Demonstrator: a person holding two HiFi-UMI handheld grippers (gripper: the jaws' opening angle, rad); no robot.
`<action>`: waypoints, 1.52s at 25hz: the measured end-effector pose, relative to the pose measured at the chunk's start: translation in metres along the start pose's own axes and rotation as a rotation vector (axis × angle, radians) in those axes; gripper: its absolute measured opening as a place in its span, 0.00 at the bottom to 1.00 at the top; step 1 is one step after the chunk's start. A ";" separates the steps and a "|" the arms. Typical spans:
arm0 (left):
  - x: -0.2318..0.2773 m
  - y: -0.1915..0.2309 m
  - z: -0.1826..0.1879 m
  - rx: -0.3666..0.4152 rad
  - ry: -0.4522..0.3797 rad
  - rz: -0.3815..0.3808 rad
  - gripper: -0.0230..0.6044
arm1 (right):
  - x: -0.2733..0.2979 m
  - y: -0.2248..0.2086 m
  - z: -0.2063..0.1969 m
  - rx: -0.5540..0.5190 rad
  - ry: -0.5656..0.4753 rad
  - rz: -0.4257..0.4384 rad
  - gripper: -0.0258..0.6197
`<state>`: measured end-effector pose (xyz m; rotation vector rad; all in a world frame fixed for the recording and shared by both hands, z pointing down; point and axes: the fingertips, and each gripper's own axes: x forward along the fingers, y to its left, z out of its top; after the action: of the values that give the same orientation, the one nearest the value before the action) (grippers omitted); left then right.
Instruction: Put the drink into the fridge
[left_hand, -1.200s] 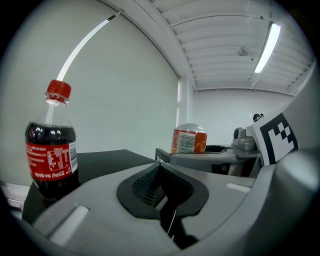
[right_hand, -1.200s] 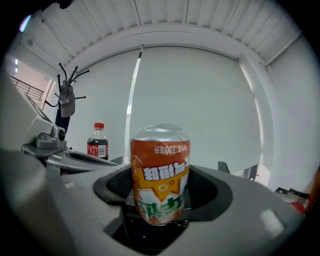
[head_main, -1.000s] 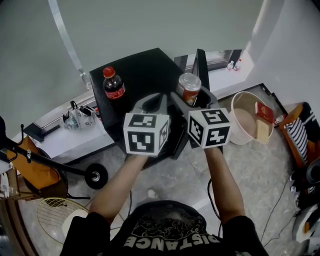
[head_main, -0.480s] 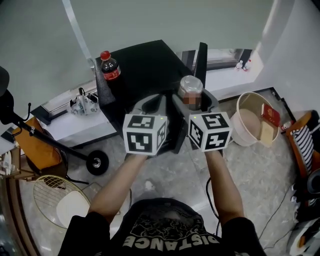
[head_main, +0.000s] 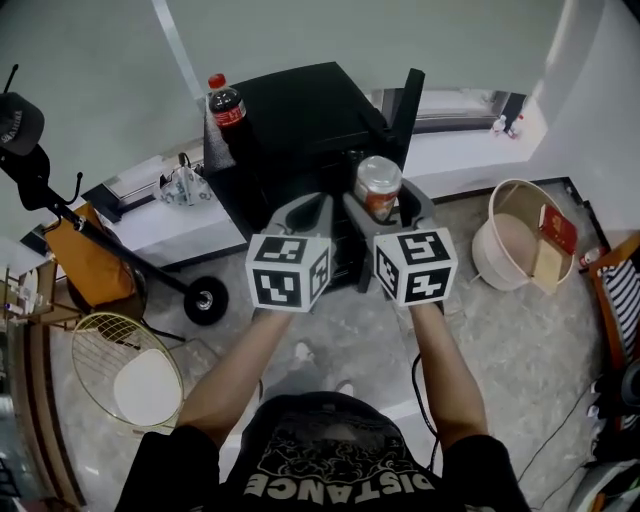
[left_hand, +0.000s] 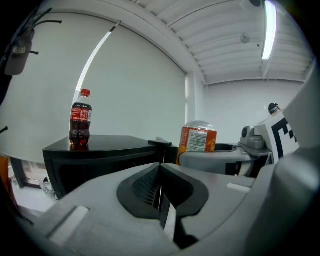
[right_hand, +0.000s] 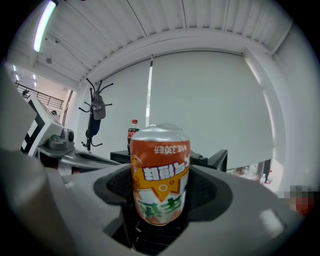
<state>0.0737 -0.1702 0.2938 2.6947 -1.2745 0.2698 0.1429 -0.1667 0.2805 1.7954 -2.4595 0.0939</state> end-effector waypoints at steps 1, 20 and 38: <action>-0.002 -0.003 -0.006 -0.001 0.004 0.003 0.04 | -0.003 0.001 -0.005 -0.001 0.000 0.006 0.55; 0.020 0.023 -0.099 -0.010 0.059 0.052 0.04 | 0.027 0.011 -0.095 -0.004 0.017 0.043 0.55; 0.105 0.091 -0.175 0.019 0.103 -0.024 0.04 | 0.129 -0.007 -0.196 0.006 0.001 -0.087 0.55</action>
<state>0.0512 -0.2698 0.4932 2.6714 -1.2165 0.4137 0.1188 -0.2706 0.4899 1.9010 -2.3794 0.0955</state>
